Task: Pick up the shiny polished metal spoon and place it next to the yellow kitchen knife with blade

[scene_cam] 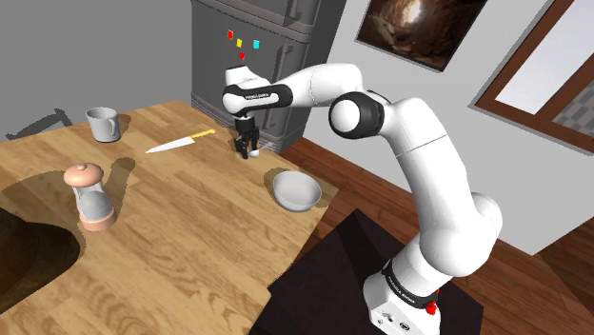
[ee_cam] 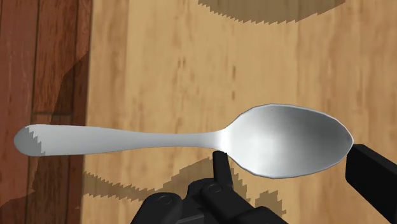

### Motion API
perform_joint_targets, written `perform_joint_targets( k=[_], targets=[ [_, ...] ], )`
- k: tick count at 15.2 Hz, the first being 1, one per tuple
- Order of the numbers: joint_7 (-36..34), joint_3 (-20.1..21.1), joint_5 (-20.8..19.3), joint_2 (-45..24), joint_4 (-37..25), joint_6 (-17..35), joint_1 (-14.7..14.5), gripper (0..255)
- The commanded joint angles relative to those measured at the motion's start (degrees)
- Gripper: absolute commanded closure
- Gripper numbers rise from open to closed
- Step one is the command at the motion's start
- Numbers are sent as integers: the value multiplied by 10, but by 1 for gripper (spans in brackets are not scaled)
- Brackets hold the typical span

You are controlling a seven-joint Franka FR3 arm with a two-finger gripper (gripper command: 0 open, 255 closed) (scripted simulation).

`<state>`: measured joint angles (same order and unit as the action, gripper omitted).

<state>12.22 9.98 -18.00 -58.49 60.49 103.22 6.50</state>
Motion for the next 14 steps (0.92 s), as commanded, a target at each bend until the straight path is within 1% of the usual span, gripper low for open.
perform_joint_targets(
  k=[1, 9, 10, 14],
  targets=[
    [0, -2, -1, -15, -9, 7, -1, 255],
    [0, -2, -1, -15, -9, 7, -1, 255],
    [0, -2, -1, -15, -9, 7, -1, 0],
    [0, -2, -1, -15, -9, 7, -1, 0]
  ],
)
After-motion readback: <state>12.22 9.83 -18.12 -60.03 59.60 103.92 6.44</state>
